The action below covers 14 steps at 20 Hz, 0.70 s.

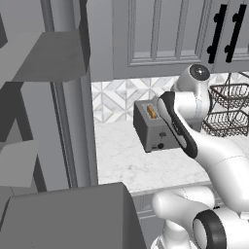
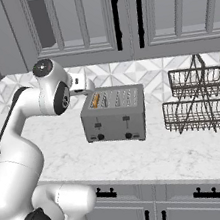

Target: Start the toaster. Once the lever pops up, take the bread to the plate on the dining counter.

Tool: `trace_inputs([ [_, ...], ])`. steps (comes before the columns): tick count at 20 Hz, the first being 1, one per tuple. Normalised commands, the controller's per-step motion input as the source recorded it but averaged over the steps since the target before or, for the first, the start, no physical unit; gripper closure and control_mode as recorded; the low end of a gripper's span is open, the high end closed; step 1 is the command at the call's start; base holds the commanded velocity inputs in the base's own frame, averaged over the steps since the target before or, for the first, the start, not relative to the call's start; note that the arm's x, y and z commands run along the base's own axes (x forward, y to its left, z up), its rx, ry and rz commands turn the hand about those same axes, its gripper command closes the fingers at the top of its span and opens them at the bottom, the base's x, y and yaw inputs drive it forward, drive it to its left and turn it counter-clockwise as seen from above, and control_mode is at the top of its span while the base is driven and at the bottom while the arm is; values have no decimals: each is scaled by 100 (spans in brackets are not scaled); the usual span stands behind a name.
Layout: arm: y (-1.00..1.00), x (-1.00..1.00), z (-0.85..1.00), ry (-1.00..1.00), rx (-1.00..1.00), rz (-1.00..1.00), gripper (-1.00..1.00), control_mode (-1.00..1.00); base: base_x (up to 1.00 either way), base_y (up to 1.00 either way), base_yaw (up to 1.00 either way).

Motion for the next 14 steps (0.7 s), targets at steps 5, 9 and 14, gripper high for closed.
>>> trace_inputs([
  [5,0,0,0,0,0,0,-100,-100,0,0,0],
  [9,0,0,0,0,0,0,-100,-100,0,0,0],
  [14,0,0,0,0,0,0,-100,-100,0,0,0],
])
